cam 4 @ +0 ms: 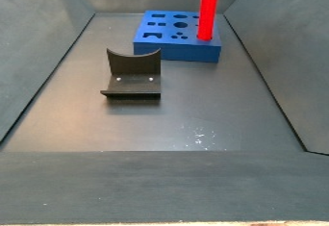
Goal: Pick up the hexagon object. Move up. Place the hexagon object on the fixture. Regrasp the hexagon object. Move to above the board. Insert the hexagon object.
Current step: Insert the hexagon object.
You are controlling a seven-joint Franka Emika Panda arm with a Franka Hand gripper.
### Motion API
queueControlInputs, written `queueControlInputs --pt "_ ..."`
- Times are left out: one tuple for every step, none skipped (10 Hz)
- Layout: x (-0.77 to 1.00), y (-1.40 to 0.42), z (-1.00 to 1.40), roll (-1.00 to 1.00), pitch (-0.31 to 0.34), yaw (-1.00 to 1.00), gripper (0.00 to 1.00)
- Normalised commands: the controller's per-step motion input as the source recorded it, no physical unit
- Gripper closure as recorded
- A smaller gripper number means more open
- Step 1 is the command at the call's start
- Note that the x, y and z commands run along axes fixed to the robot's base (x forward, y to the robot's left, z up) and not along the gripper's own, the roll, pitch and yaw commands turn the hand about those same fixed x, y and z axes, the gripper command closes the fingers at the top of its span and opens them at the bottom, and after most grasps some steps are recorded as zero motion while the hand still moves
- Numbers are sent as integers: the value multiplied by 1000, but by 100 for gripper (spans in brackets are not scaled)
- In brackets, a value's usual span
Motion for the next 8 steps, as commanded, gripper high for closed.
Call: queueControlInputs --pt "114 80 -400 -39 -10 -211 100" --pt "171 169 -523 -76 -39 -191 100" --pt "0 -11 0 11 0 0 100" --pt "94 37 -134 -143 0 -260 100" --pt "86 271 -500 -294 -3 -389 100" --pt "0 103 -477 -186 -71 -271 100" --pt "0 0 0 6 0 0 100" --pt "-29 -37 -306 47 -20 0 100"
